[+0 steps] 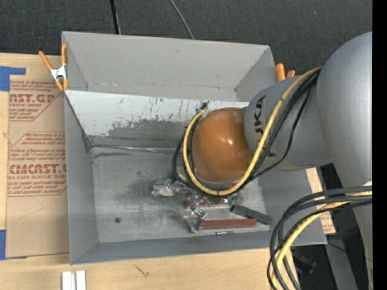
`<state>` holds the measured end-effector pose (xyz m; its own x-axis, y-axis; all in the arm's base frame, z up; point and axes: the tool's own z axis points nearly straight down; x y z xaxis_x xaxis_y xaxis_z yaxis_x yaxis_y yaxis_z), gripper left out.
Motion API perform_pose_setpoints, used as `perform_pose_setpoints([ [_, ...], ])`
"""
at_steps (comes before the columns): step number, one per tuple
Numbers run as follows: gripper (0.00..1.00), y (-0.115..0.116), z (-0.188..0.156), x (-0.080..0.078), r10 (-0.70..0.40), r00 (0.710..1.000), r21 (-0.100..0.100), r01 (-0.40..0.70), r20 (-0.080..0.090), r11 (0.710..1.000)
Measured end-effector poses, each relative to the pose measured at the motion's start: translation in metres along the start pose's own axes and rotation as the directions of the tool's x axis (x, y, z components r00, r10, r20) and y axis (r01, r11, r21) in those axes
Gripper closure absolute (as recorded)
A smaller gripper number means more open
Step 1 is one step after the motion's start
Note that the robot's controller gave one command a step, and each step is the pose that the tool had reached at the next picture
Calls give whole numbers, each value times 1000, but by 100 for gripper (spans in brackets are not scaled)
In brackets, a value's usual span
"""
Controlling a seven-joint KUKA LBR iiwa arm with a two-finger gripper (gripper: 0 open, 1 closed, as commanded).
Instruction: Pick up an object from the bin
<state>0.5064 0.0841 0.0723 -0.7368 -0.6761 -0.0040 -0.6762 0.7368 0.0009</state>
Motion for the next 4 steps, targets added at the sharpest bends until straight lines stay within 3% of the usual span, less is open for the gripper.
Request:
perform_pose_setpoints([
  [1,0,-37,1,17,-51,999,-1,51,0,999],
  [2,0,-40,1,37,-34,999,3,34,3,999],
  [3,100,-106,-2,52,-26,1000,2,26,-7,1000],
  [4,100,-106,-2,52,-26,1000,2,26,-6,1000],
])
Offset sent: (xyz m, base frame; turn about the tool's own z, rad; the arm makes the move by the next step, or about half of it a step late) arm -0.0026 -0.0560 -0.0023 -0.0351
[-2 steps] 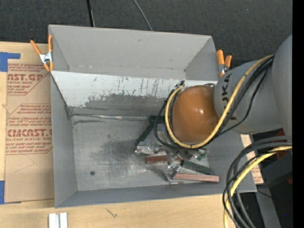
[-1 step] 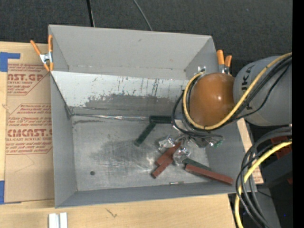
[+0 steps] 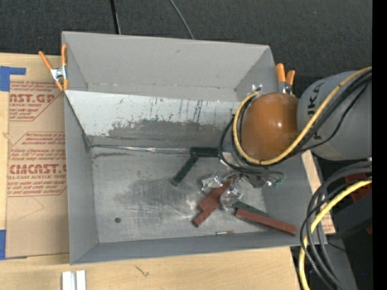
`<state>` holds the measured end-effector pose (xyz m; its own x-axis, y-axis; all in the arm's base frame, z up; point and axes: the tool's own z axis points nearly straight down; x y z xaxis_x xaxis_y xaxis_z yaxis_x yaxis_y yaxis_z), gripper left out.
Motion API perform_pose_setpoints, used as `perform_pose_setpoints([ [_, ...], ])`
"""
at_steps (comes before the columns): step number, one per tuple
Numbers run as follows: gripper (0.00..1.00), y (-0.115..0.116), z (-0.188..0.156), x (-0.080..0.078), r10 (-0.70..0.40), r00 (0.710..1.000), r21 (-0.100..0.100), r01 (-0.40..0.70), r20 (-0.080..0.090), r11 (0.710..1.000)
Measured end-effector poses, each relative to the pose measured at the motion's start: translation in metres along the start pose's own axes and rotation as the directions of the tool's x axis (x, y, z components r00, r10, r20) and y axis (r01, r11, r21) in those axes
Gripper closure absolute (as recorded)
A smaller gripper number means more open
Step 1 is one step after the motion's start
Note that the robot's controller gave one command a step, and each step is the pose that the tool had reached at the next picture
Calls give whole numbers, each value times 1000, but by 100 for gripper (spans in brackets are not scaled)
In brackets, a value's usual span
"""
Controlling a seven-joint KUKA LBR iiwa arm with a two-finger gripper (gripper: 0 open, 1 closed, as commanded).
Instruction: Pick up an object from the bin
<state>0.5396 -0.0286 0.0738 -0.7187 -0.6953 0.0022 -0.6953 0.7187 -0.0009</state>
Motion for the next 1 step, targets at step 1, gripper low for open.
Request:
perform_pose_setpoints([
  [1,100,17,-180,9,47,999,1,-47,7,999],
])
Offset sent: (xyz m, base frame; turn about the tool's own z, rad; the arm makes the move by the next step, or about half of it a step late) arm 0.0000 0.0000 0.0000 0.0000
